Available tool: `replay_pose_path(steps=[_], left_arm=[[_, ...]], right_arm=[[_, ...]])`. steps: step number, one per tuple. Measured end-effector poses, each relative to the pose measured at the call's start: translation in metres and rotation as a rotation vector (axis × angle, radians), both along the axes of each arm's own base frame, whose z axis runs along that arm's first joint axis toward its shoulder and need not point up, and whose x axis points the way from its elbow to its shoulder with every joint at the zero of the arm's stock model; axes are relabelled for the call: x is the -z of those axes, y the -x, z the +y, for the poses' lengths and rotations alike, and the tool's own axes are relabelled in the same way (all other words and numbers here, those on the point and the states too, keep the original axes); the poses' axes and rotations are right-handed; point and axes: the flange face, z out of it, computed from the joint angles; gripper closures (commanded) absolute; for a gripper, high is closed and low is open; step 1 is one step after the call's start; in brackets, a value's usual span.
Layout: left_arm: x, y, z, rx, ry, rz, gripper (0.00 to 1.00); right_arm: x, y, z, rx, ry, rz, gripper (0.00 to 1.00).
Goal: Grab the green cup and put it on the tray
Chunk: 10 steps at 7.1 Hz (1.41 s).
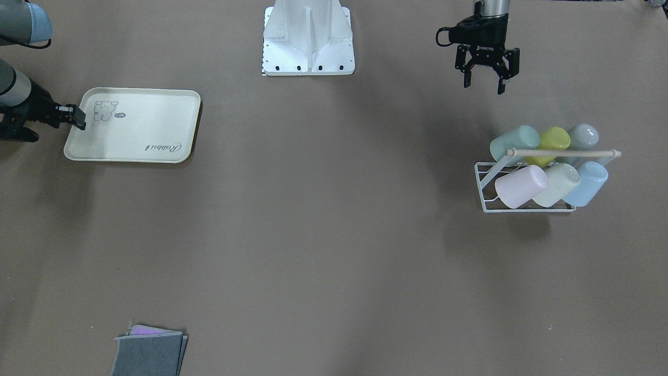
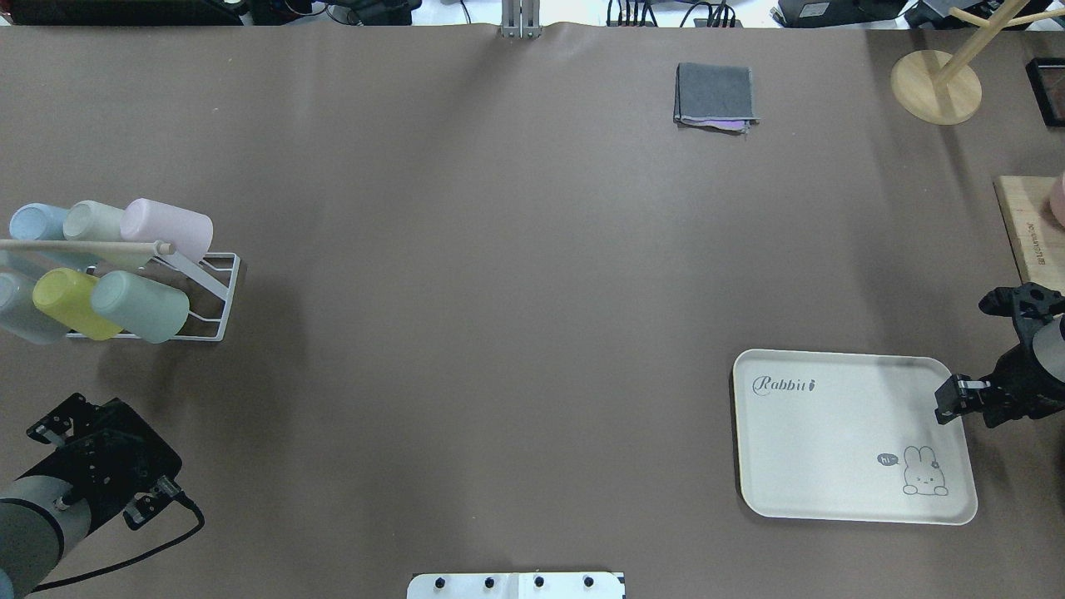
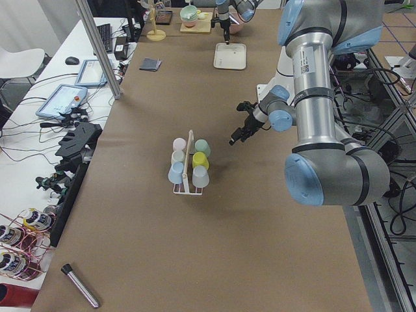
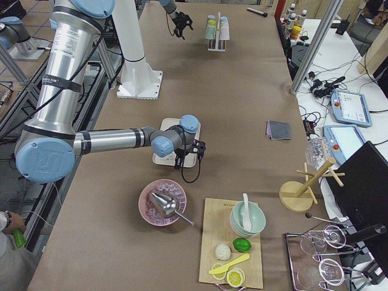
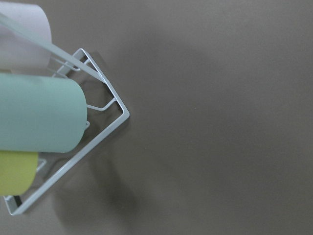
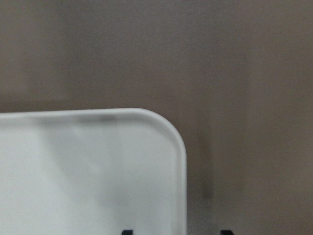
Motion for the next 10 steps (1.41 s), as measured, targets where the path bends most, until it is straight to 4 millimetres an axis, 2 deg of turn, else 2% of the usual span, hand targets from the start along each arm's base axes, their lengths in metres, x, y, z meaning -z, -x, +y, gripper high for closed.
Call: replay_pose_path(steps=[1,3,6,10], left_arm=[[-0.001,0.0,-0.002,-0.054,-0.099,-0.087,0.03],[-0.005,0.003,-0.008,-0.133,-0.263,-0.277,0.04],[-0.019,0.004,-0.012,-0.222,-0.465,-0.663,0.03],[-0.021,-0.01,-0.01,-0.397,-0.681,-0.981,0.04]], right_arm=[[-0.003,0.001,0.0,0.002,0.002,0.005,0.55],[-0.007,0.002,0.001,0.003,0.005,0.013,0.55],[-0.01,0.004,0.0,0.005,0.008,0.016,0.55],[-0.012,0.012,-0.009,0.005,0.007,0.015,0.67]])
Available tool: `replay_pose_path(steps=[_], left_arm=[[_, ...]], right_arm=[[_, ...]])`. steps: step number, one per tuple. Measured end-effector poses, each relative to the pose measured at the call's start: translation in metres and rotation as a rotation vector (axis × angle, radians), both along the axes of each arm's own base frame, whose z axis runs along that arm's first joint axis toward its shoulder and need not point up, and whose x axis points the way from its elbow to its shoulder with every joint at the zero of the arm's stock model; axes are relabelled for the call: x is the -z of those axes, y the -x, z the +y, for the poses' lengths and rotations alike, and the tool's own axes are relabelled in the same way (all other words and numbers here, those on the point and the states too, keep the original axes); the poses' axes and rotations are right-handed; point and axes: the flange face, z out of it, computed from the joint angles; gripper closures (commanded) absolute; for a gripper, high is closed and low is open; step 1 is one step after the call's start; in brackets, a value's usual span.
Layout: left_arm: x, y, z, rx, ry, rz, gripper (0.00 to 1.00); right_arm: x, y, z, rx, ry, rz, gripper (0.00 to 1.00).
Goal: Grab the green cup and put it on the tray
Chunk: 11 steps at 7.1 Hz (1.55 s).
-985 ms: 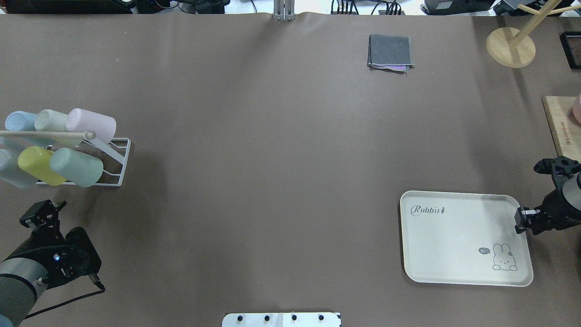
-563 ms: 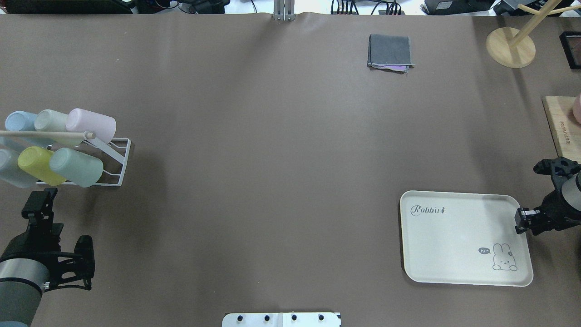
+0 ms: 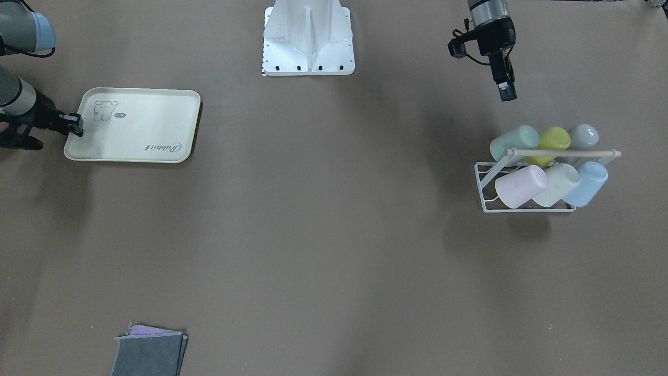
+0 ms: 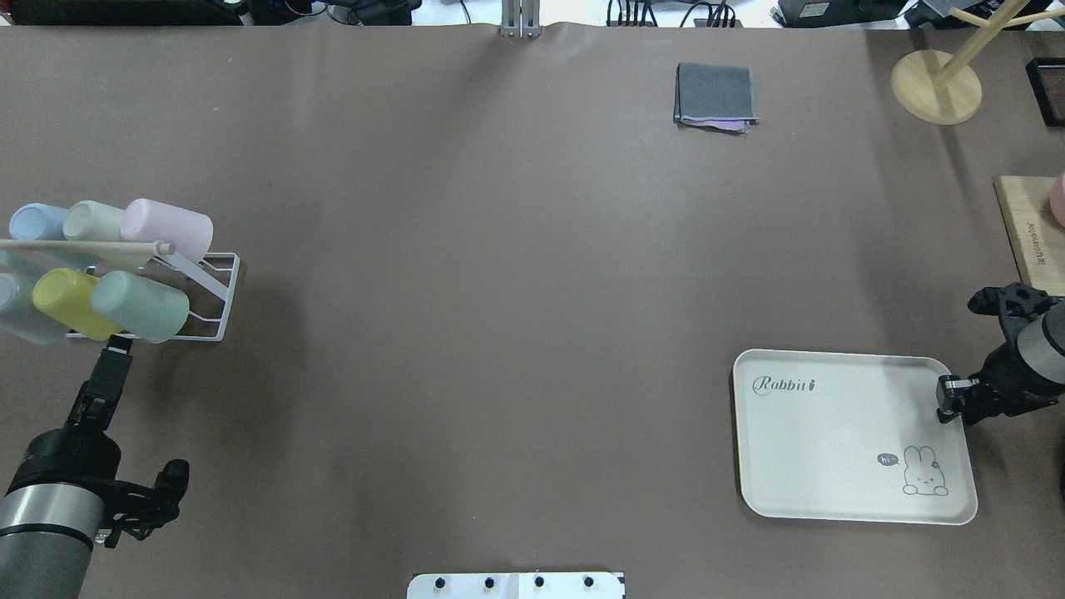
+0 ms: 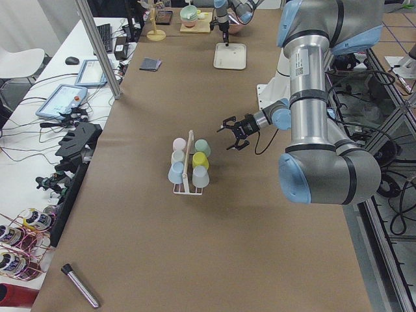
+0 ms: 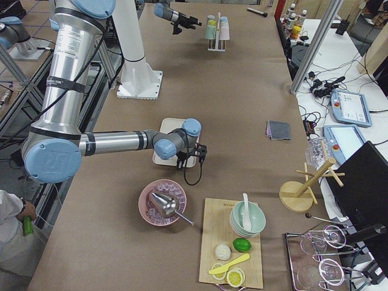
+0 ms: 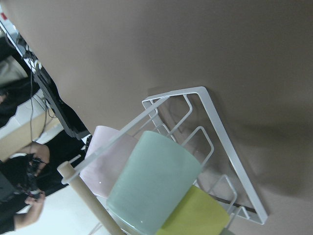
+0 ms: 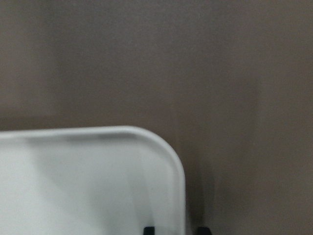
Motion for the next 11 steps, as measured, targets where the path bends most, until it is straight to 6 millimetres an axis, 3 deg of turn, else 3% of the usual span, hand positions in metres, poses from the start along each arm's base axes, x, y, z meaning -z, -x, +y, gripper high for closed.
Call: replay_pose_path(steps=[4,6,8,11], left_arm=[[-0.025,-0.015,-0.005,-0.093,-0.058,-0.254,0.04],[-0.041,-0.019,-0.006,-0.097,-0.06,-0.297,0.04],[-0.046,-0.028,-0.006,-0.097,-0.061,-0.303,0.04],[-0.047,-0.035,-0.009,-0.101,-0.094,-0.332,0.04]], right_arm=[[0.0,0.0,0.0,0.0,0.001,-0.001,0.69],[0.0,0.0,-0.001,-0.001,0.0,0.0,0.73],[0.0,0.0,-0.001,-0.002,0.001,0.0,0.87],[0.0,0.0,-0.001,-0.002,0.001,0.0,0.88]])
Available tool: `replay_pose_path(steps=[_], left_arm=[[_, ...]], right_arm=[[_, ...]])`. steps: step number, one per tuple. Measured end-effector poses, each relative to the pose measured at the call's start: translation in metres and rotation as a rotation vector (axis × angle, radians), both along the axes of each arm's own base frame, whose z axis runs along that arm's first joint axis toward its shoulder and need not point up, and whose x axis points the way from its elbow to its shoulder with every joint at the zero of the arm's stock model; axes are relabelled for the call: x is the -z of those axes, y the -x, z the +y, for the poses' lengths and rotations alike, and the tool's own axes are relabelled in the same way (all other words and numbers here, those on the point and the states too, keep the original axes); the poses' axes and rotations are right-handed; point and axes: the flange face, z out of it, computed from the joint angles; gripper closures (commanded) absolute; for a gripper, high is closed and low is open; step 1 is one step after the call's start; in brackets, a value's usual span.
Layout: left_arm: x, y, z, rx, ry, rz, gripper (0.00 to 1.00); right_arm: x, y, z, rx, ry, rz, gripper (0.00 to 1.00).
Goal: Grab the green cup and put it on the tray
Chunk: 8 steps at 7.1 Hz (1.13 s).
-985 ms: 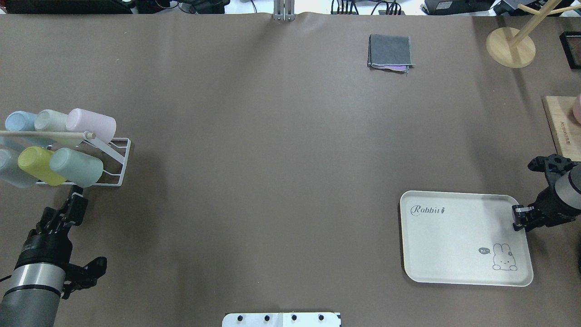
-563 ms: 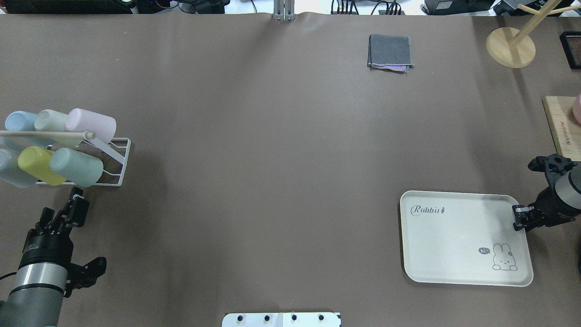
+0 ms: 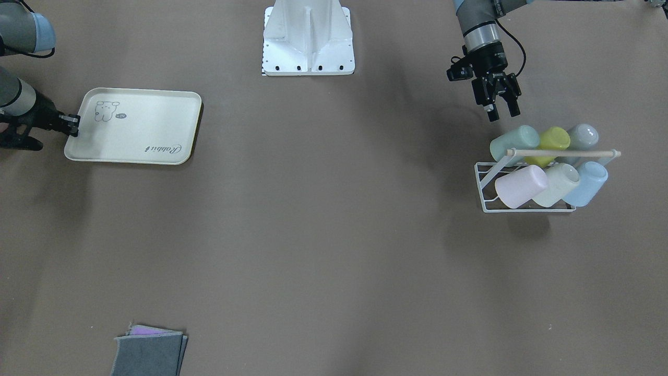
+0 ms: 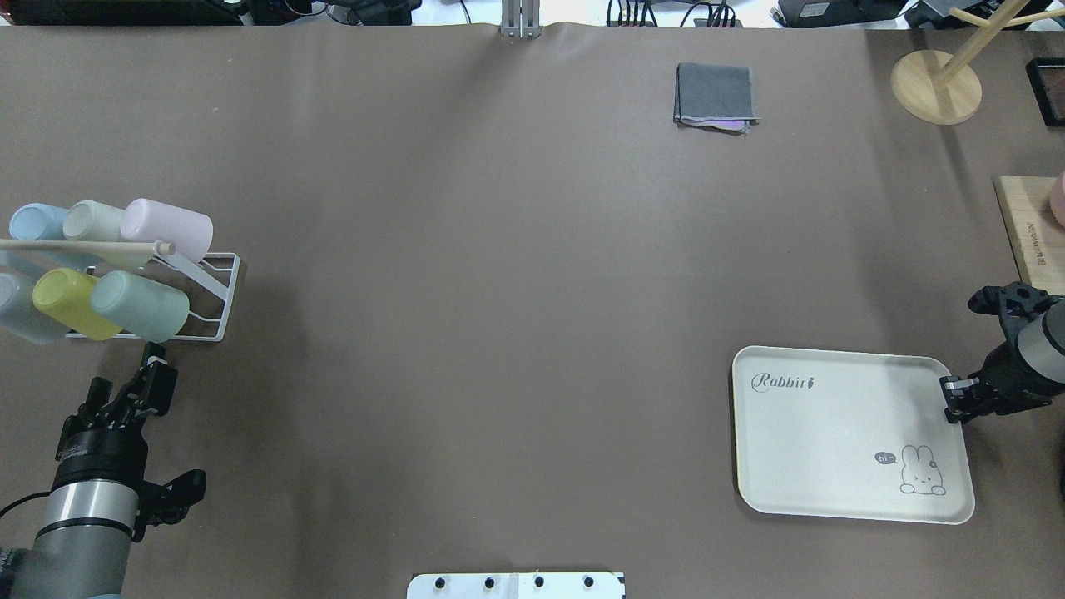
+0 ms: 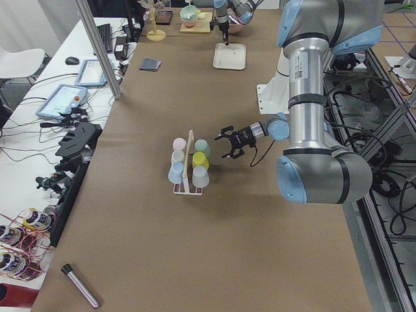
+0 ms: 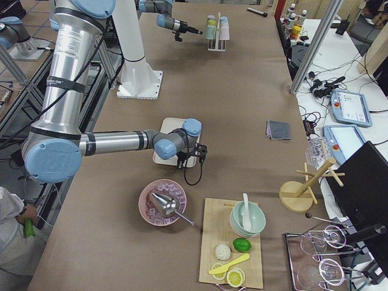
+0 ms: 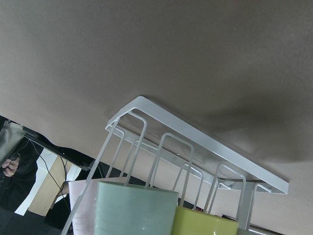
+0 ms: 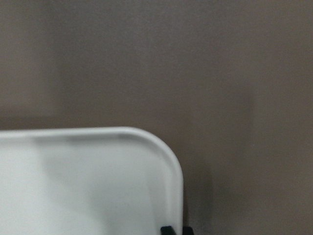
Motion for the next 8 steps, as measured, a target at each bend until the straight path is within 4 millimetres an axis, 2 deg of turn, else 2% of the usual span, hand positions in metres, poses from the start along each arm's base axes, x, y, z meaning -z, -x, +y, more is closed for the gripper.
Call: replay_pose_path(steps=[1,3,4,8], left_arm=[[0.003,-0.002,-0.001,-0.006,-0.009,-0.003,0.03],[0.002,-0.005,-0.002,-0.004,-0.029,-0.004,0.03],[-0.001,-0.008,-0.005,0.002,-0.037,-0.002,0.03],[-0.012,-0.013,-0.021,0.044,-0.042,-0.008,0.03]], right_arm=[[0.0,0.0,0.0,0.0,0.001,0.001,0.88],[0.0,0.0,0.0,0.0,0.001,0.001,0.98],[0.003,0.0,0.0,-0.002,-0.003,-0.005,1.0],[0.031,-0.003,-0.002,-0.013,-0.033,-0.042,1.0]])
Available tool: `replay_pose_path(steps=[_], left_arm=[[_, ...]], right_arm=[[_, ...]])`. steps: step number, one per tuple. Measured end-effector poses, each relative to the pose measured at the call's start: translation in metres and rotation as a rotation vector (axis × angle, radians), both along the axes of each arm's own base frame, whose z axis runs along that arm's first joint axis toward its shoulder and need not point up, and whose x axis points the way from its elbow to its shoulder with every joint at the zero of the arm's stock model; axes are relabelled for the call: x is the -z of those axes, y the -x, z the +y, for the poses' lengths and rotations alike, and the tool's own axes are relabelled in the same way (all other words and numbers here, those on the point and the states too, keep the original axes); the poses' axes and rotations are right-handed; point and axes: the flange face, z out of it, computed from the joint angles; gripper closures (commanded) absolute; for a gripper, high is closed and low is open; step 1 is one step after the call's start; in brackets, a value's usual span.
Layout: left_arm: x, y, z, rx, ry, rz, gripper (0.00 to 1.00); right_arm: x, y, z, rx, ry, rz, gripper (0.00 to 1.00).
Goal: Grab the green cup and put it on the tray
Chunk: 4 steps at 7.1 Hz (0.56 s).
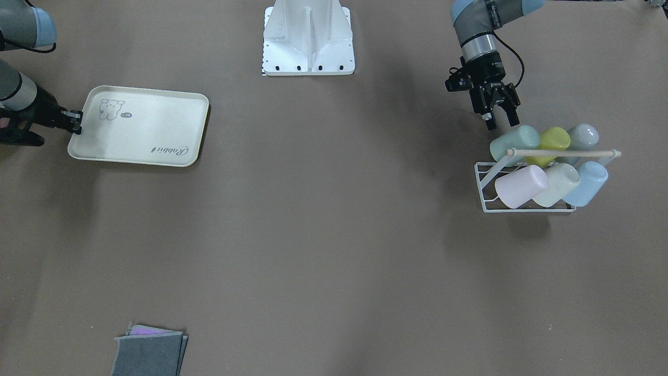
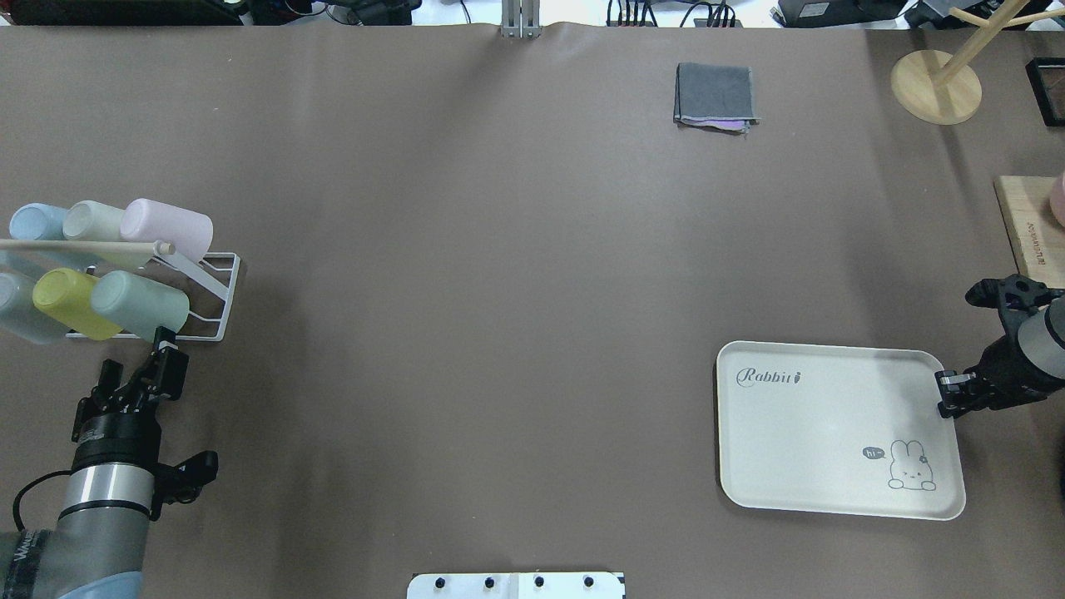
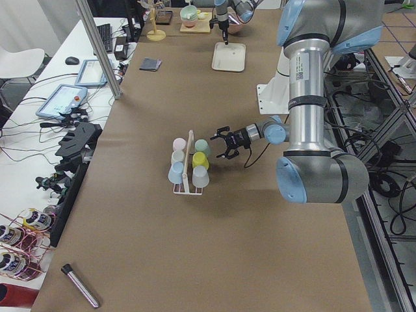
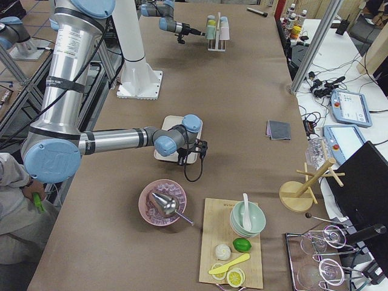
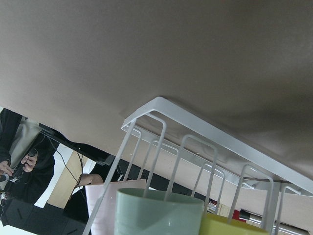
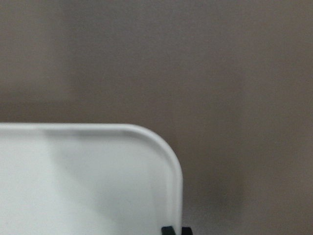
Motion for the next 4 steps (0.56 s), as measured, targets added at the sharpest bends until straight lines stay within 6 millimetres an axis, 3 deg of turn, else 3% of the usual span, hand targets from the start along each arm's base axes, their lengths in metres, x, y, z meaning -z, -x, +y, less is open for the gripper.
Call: replay_pose_path(steps=[4], left_arm=[[-0.007,-0.015,-0.02,0.035,0.002,0.003,0.03]], right_arm=[[0.073,-0.014,-0.032,-0.055,-0.063,-0.137,1.0]])
